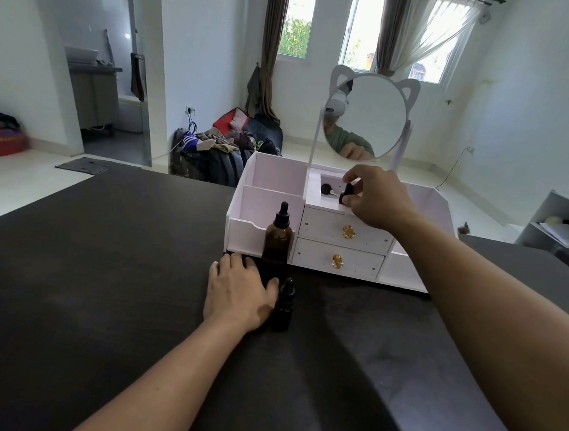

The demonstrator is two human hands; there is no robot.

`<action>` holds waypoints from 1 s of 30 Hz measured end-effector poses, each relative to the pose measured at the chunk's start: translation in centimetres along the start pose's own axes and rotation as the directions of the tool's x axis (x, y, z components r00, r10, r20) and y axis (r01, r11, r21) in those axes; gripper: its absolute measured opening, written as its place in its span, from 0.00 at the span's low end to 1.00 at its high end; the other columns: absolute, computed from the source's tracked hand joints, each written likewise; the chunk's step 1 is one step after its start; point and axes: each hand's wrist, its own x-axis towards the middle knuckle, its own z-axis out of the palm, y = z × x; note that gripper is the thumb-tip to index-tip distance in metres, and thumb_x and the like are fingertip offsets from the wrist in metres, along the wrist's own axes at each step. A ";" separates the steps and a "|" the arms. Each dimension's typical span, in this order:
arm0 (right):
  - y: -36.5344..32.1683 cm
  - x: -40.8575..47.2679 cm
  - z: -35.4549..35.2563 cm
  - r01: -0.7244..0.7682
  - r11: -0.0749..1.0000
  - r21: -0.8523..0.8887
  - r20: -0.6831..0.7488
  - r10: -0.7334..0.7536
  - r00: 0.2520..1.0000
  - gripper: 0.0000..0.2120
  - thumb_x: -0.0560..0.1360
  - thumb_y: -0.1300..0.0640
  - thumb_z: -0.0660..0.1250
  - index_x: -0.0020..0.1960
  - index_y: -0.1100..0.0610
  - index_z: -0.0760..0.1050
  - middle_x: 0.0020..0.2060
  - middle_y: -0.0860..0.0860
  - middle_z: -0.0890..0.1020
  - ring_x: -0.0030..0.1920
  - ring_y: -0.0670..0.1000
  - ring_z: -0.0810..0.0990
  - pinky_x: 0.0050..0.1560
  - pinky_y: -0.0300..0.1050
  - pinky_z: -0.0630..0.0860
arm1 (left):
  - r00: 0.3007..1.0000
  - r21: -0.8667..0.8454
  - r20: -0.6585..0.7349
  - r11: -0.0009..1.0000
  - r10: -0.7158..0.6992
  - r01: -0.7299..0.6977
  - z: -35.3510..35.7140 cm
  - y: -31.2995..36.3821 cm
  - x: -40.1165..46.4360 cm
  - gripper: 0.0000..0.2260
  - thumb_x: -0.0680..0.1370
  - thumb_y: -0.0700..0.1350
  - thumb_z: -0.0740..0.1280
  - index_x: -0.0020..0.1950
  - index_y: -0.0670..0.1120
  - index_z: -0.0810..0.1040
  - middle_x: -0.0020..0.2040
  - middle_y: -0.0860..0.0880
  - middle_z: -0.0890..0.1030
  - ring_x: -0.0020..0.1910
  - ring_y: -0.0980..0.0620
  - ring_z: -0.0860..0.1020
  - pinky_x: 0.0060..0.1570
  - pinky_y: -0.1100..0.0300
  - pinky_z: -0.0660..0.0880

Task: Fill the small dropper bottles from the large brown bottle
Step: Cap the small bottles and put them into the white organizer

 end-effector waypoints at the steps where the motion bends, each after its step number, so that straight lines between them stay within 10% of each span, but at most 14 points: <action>1: 0.1 0.0 0.0 -0.003 1.000 0.005 -0.006 0.003 1.000 0.16 0.72 0.58 0.72 0.59 0.51 0.77 0.52 0.52 0.84 0.55 0.56 0.80 0.61 0.61 0.74 | 1.000 0.000 -0.002 1.000 0.001 -0.001 0.0 0.0 0.0 0.24 0.79 0.60 0.55 0.65 0.44 0.72 0.66 0.43 0.70 0.67 0.45 0.67 0.71 0.48 0.61; 12: 0.1 -0.5 -0.6 0.006 0.999 0.042 0.004 -0.006 1.000 0.23 0.73 0.56 0.73 0.66 0.53 0.72 0.57 0.53 0.83 0.59 0.56 0.79 0.65 0.61 0.72 | 1.000 -0.004 -0.009 1.000 0.003 -0.003 0.1 -0.1 0.0 0.24 0.79 0.61 0.56 0.65 0.45 0.73 0.65 0.44 0.71 0.67 0.45 0.67 0.71 0.48 0.61; 20: -2.0 -7.3 -2.4 0.211 0.971 0.112 -0.281 -0.173 0.944 0.18 0.74 0.61 0.71 0.63 0.55 0.76 0.54 0.49 0.82 0.54 0.49 0.80 0.60 0.48 0.76 | 1.000 0.017 -0.021 1.000 -0.005 0.005 0.2 0.0 0.0 0.24 0.79 0.61 0.57 0.64 0.44 0.74 0.66 0.43 0.71 0.67 0.44 0.67 0.72 0.48 0.61; 30: -2.6 -15.4 1.7 0.199 0.883 0.425 0.267 -0.333 0.904 0.24 0.72 0.57 0.74 0.66 0.49 0.73 0.56 0.42 0.80 0.53 0.39 0.79 0.51 0.33 0.78 | 0.988 0.036 0.108 0.993 0.109 -0.114 -0.9 -2.2 0.3 0.27 0.81 0.60 0.53 0.74 0.46 0.67 0.73 0.45 0.66 0.72 0.46 0.64 0.71 0.51 0.60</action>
